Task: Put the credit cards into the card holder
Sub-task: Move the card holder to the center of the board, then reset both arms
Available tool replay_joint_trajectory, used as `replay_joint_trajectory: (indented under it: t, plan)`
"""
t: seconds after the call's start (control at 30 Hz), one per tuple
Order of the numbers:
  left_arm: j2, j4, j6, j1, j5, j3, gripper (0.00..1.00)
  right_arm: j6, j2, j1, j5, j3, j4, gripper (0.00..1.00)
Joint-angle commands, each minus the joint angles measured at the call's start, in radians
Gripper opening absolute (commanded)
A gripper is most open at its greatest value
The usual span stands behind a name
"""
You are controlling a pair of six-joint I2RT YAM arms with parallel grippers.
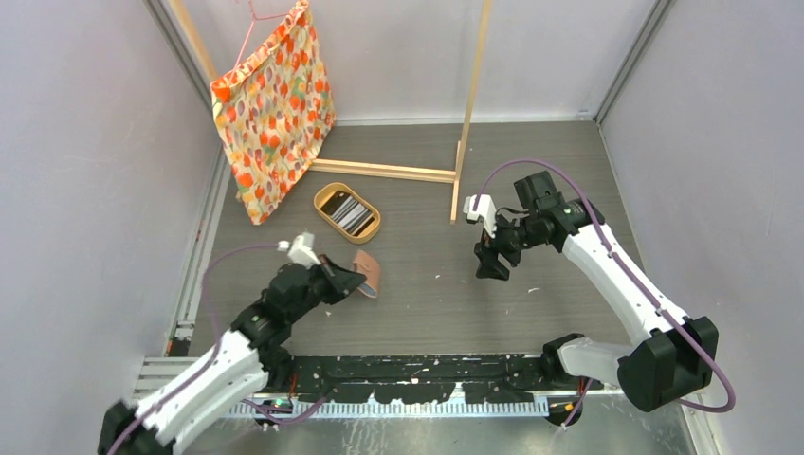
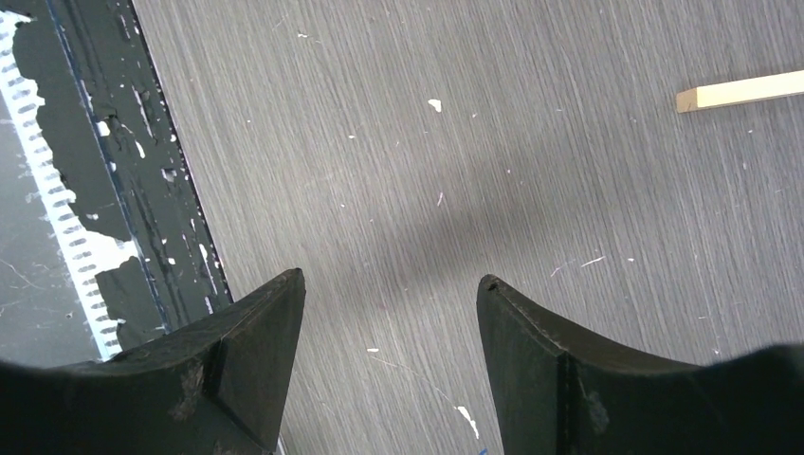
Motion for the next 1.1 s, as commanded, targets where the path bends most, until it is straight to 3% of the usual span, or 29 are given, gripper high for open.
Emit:
replay_joint_trajectory:
  t: [0.0, 0.1, 0.3, 0.47, 0.53, 0.7, 0.8, 0.9, 0.93, 0.97, 1.07]
  plan:
    - [-0.32, -0.448, 0.048, 0.088, -0.202, 0.03, 0.0, 0.021, 0.006, -0.005, 0.012, 0.0, 0.033, 0.71]
    - [-0.347, -0.493, 0.06, 0.166, -0.16, 0.018, 0.0, 0.025, 0.014, -0.006, 0.015, 0.0, 0.034, 0.71]
    - [-0.164, -0.463, 0.088, 0.298, -0.097, 0.056, 0.01, 0.029, 0.016, -0.023, 0.018, -0.002, 0.037, 0.71]
    - [-0.035, -0.53, 0.066, 0.358, -0.113, 0.139, 0.41, 0.04, 0.028, -0.033, 0.027, -0.001, 0.041, 0.71]
    - [-0.014, -0.58, 0.064, 0.361, -0.125, 0.177, 0.51, 0.049, 0.034, -0.038, 0.035, 0.0, 0.045, 0.71]
    - [-0.107, -0.648, 0.143, 0.361, -0.111, 0.26, 0.75, 0.097, 0.033, -0.064, 0.047, 0.0, 0.075, 0.72]
    - [-0.181, -0.565, 0.272, 0.36, 0.046, 0.272, 0.89, 0.125, 0.027, -0.101, 0.044, 0.002, 0.09, 0.74]
    - [-0.199, -0.42, 0.355, 0.361, 0.239, 0.275, 0.96, 0.151, 0.011, -0.153, 0.035, 0.007, 0.101, 0.78]
    - [-0.175, -0.395, 0.376, 0.361, 0.286, 0.296, 0.98, 0.162, 0.005, -0.174, 0.031, 0.01, 0.104, 0.92]
    - [-0.156, -0.393, 0.404, 0.361, 0.316, 0.328, 0.99, 0.173, -0.001, -0.197, 0.03, 0.014, 0.107, 0.98]
    - [-0.026, -0.442, 0.531, 0.361, 0.401, 0.478, 0.99, 0.235, -0.024, -0.283, 0.017, 0.036, 0.124, 1.0]
